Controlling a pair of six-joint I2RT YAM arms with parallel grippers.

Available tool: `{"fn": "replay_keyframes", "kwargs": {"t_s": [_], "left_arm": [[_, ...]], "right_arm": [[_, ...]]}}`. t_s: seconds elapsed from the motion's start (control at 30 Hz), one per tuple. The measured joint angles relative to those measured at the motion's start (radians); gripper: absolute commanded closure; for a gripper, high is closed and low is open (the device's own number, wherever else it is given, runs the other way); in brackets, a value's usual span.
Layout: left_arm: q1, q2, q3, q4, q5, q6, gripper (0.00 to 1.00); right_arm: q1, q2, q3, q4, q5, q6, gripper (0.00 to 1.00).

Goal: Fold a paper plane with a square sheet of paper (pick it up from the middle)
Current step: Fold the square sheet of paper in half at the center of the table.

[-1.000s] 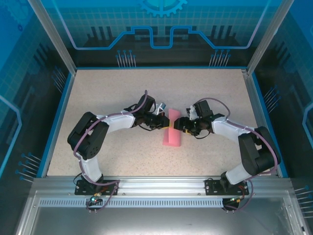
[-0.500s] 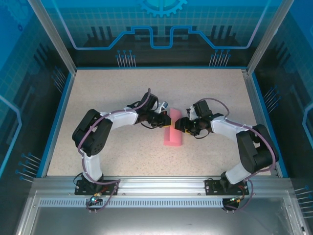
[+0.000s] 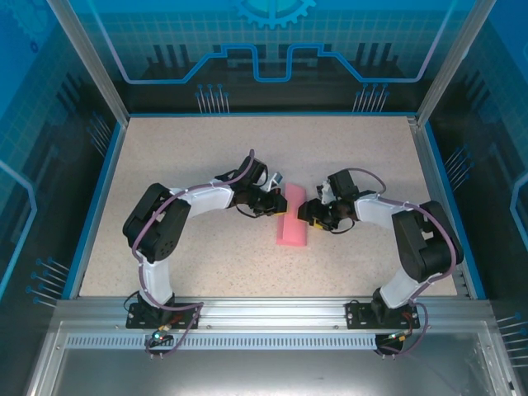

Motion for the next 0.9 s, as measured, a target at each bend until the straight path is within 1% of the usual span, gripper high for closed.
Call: {"fn": "replay_keyframes", "kwargs": {"t_s": [0.07,0.23,0.27,0.3,0.33,0.4,0.43,0.47,0.57,0.73,0.9], "left_arm": [[0.000,0.001,0.000,0.000,-0.004,0.001,0.87],[0.000,0.003,0.002,-0.012,-0.023,0.000,0.69],[0.000,0.003,0.002,-0.014,-0.027,0.001,0.63],[0.000,0.003,0.002,-0.019,-0.037,0.003,0.54],[0.000,0.002,0.002,-0.027,-0.048,0.002,0.51],[0.000,-0.006,0.002,-0.050,-0.080,-0.005,0.50],[0.000,-0.016,0.001,-0.065,-0.099,-0.005,0.47],[0.000,-0.029,-0.001,-0.077,-0.119,-0.007,0.46],[0.000,-0.101,-0.024,-0.101,-0.185,-0.021,0.45],[0.000,-0.234,-0.085,-0.109,-0.278,-0.054,0.43],[0.000,-0.290,-0.119,-0.114,-0.322,-0.080,0.42]], "right_arm": [[0.000,0.014,0.000,0.003,-0.006,-0.004,0.43],[-0.001,0.030,0.005,0.003,-0.007,-0.005,0.44],[-0.001,0.031,0.005,0.002,-0.007,-0.004,0.44],[-0.001,0.032,0.007,0.001,-0.006,-0.004,0.44],[-0.001,0.032,0.007,0.000,-0.006,-0.004,0.44],[0.001,0.033,0.013,-0.009,-0.002,-0.004,0.44],[0.003,0.035,0.018,-0.016,0.002,-0.005,0.43],[0.005,0.036,0.023,-0.023,0.005,-0.007,0.43],[0.024,0.045,0.052,-0.061,0.035,-0.014,0.43],[0.067,0.091,0.150,-0.157,0.131,-0.018,0.41],[0.076,0.097,0.166,-0.182,0.159,-0.011,0.41]]}}
